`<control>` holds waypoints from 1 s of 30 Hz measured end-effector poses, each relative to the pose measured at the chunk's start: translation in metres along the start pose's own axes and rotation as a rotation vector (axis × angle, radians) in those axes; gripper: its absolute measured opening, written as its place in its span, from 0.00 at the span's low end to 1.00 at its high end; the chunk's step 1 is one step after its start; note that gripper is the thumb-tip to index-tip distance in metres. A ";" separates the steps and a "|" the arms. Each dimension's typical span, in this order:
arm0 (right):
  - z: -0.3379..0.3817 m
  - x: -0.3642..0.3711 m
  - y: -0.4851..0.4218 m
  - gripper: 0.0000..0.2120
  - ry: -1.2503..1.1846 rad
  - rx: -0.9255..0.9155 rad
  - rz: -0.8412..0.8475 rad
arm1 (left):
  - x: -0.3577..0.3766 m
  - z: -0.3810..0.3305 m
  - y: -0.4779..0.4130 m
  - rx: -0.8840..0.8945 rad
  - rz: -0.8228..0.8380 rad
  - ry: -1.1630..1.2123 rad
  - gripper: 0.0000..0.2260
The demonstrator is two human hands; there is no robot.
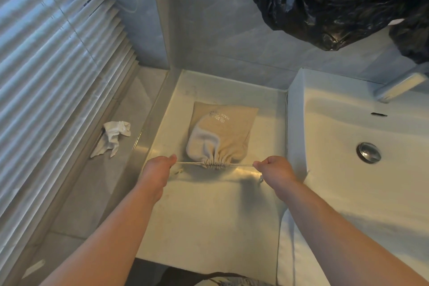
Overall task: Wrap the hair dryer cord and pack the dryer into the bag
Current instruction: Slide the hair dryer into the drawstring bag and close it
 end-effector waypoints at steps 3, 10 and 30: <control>-0.001 0.001 -0.002 0.12 -0.009 -0.009 0.023 | 0.005 -0.008 -0.003 0.072 0.097 -0.230 0.16; -0.002 0.018 0.004 0.05 -0.128 0.048 0.046 | 0.054 -0.063 0.003 0.313 0.182 -0.352 0.21; -0.018 0.005 -0.038 0.23 -0.570 0.115 -0.111 | 0.069 -0.116 -0.053 0.378 0.010 -0.607 0.19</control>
Point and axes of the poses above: each hand's wrist, its own y-axis away from the middle knuckle, its own x-axis out of the palm, z = x × y, the point moved 8 cm from there along -y, towards the middle knuckle, and after that the axes turned 2 degrees about z, right-handed, at the moved point
